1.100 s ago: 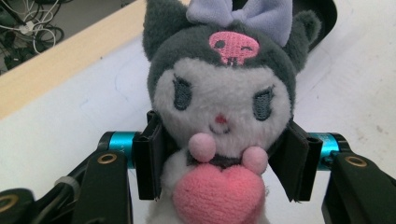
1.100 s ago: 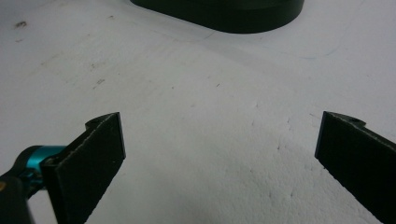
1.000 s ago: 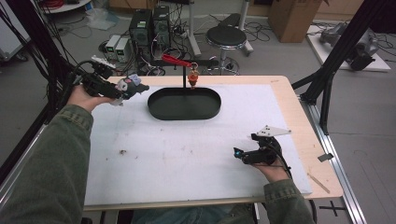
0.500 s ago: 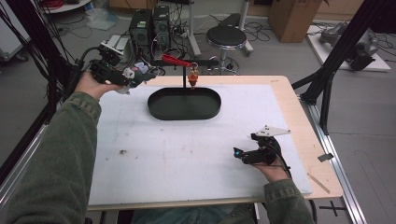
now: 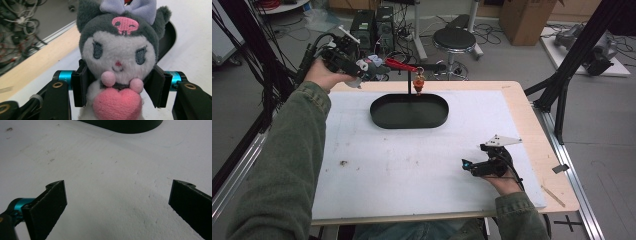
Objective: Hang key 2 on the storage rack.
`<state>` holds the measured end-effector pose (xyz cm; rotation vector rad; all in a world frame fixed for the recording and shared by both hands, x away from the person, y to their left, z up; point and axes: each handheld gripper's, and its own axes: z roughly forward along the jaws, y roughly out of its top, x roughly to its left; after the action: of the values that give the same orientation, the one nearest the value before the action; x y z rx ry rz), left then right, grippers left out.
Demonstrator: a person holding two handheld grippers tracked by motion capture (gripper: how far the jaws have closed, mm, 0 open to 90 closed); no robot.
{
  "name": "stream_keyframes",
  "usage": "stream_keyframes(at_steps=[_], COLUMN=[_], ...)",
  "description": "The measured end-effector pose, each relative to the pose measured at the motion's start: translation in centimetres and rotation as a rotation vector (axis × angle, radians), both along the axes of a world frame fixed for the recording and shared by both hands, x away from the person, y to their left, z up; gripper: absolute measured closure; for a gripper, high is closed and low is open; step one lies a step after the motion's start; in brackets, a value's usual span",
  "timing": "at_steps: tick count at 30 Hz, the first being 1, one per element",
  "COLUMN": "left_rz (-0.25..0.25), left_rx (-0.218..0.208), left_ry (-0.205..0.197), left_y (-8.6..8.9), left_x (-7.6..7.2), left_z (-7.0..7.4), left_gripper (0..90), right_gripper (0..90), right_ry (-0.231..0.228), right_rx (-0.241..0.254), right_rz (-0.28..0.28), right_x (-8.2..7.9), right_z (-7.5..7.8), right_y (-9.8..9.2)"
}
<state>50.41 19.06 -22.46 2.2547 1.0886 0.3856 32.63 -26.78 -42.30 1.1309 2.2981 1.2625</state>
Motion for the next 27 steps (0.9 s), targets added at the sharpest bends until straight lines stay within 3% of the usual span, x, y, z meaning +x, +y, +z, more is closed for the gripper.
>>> stream_keyframes(at_steps=[2, 10, 15, 17, 21, 23, 25, 27], left_rz=[0.008, 0.039, 0.093, 0.136, 0.259, 0.305, 0.309, 0.306], left_rx=[0.026, 0.062, 0.078, 0.058, 0.016, -0.027, -0.082, -0.099], left_ry=[0.015, 0.022, -0.028, -0.053, -0.025, -0.010, 0.019, 0.012], left_y=[-0.6, -1.7, -1.9, -1.6, -0.5, 0.5, 1.3, 1.8], left_x=[0.3, 1.3, 1.6, 1.7, 2.1, 2.2, 2.3, 2.1], left_z=[0.2, -0.1, -0.8, -0.8, -1.4, -2.1, -2.8, -3.3], left_gripper=[43.3, 43.2, 43.2, 43.2, 42.9, 42.9, 42.5, 41.2], right_gripper=[0.8, 0.8, 0.8, 0.8, 0.8, 0.9, 0.8, 0.8], right_ry=[-0.003, -0.009, -0.026, -0.025, -0.072, -0.101, -0.120, -0.136], right_rx=[-0.005, -0.011, -0.025, -0.035, -0.072, -0.083, -0.082, -0.075], right_rz=[0.001, -0.001, -0.002, -0.007, -0.015, -0.025, -0.041, -0.049], right_x=[0.0, -0.1, -0.1, -0.1, -0.4, -0.6, -0.7, -0.7], right_z=[0.0, 0.0, 0.0, 0.0, 0.2, 0.4, 0.6, 0.7], right_y=[0.1, 0.0, 0.1, 0.2, 0.4, 0.5, 0.5, 0.3])
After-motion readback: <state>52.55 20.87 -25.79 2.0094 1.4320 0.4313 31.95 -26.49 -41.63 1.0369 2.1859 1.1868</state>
